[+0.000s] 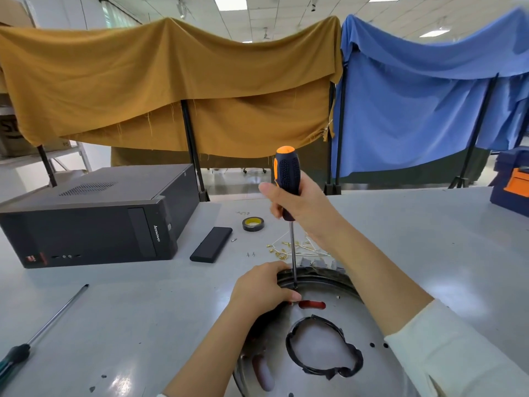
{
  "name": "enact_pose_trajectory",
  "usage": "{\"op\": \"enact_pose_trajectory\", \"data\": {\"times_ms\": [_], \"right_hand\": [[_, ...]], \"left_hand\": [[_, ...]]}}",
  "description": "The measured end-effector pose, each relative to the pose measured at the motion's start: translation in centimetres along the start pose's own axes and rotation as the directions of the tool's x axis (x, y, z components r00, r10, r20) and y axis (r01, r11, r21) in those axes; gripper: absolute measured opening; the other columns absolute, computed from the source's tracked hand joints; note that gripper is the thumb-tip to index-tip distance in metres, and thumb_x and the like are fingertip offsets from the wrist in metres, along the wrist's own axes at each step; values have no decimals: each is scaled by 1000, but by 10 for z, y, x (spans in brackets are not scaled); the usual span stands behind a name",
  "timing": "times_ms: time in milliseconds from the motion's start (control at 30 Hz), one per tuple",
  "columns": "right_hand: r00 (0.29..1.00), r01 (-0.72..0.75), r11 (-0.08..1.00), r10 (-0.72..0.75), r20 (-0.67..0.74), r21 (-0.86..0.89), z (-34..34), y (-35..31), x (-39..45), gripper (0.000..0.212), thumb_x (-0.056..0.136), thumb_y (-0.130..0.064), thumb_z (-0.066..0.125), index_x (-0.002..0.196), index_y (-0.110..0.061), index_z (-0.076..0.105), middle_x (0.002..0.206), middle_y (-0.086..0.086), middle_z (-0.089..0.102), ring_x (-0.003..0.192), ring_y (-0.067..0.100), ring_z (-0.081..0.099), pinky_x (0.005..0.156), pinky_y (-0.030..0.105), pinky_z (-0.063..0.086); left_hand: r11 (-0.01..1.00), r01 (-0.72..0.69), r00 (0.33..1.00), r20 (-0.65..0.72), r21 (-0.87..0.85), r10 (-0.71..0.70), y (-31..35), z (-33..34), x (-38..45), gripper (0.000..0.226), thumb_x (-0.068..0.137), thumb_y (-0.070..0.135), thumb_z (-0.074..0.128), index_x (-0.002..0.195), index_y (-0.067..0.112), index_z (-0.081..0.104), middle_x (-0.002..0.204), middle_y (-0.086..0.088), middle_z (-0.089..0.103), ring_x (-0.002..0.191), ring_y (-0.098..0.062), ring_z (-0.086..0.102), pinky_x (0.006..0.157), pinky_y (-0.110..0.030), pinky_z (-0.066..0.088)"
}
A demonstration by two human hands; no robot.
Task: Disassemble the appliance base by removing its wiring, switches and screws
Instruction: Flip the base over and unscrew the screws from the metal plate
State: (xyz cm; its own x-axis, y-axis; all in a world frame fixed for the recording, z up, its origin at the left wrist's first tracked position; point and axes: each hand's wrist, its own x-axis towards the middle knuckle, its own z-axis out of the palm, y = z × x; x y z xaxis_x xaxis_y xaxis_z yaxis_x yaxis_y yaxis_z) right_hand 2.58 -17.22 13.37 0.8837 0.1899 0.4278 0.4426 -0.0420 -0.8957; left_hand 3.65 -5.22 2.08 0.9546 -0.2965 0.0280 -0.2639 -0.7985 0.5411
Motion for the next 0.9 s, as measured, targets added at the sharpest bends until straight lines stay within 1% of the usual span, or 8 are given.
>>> {"op": "enact_pose_trajectory", "data": {"times_ms": [100, 200, 267, 333, 433, 633, 767, 900], "right_hand": [[920, 107, 992, -123, -373, -63, 16, 9, -7, 24, 88, -31, 64, 94, -18, 45, 76, 0, 52, 58, 3, 54, 53, 10, 43], [869, 136, 988, -152, -471, -68, 24, 10, -7, 20, 90, -29, 62, 87, -19, 45, 68, -3, 47, 52, 4, 45, 49, 16, 40], [929, 107, 994, -94, -358, 16, 21, 6, -5, 24, 87, -18, 63, 73, -18, 43, 58, -3, 42, 49, 11, 39, 45, 23, 37], [999, 24, 980, -16, -40, 199, 16, 1, -1, 28, 83, -5, 60, 65, -17, 41, 50, -5, 36, 42, 10, 31, 41, 21, 28], [957, -72, 973, 6, 291, 217, 14, -2, 2, 24, 81, -9, 61, 68, -17, 43, 49, -8, 34, 41, 8, 29, 43, 20, 24], [999, 36, 999, -36, -11, 6, 16, 1, -5, 28, 87, -29, 66, 96, -16, 44, 74, 0, 52, 61, 6, 52, 57, 18, 45], [952, 178, 973, -208, -224, -145, 23, 6, -14, 29, 84, -30, 68, 90, -23, 41, 72, -7, 46, 57, -5, 48, 54, 8, 42], [946, 159, 986, -137, -295, 51, 25, 8, -14, 22, 83, -31, 69, 94, -22, 52, 80, 1, 57, 61, 4, 56, 60, 17, 49]], "left_hand": [[1000, -1, 1000, 2, -6, 1, -1, 1, 0, 45, 68, 48, 72, 109, 41, 57, 103, 17, 64, 95, -9, 58, 71, -24, 39], [1000, 4, 1000, 5, -7, -4, -2, 2, 0, 48, 68, 48, 72, 112, 40, 57, 105, 17, 64, 97, -10, 58, 74, -25, 41], [1000, 4, 1000, 1, 0, -4, -1, 2, 0, 47, 68, 48, 72, 112, 41, 57, 105, 17, 64, 97, -10, 58, 74, -25, 41], [1000, -1, 1000, -1, 4, 1, -1, 2, 1, 47, 67, 48, 72, 111, 41, 57, 104, 17, 65, 97, -10, 58, 74, -25, 41], [1000, -3, 1000, -3, 0, 3, -1, 1, 1, 50, 67, 48, 72, 114, 42, 56, 108, 17, 64, 101, -10, 58, 77, -25, 41], [1000, 8, 1000, -6, -7, -8, -2, 2, 1, 56, 67, 48, 72, 119, 42, 54, 111, 16, 63, 103, -11, 57, 77, -24, 39], [1000, 9, 1000, -1, -20, -9, -2, 2, 1, 55, 67, 47, 72, 118, 43, 54, 109, 17, 63, 101, -10, 58, 76, -24, 40], [1000, 4, 1000, -1, -20, -4, -2, 1, 0, 52, 67, 47, 72, 116, 42, 55, 108, 17, 63, 101, -10, 57, 74, -24, 38]]}}
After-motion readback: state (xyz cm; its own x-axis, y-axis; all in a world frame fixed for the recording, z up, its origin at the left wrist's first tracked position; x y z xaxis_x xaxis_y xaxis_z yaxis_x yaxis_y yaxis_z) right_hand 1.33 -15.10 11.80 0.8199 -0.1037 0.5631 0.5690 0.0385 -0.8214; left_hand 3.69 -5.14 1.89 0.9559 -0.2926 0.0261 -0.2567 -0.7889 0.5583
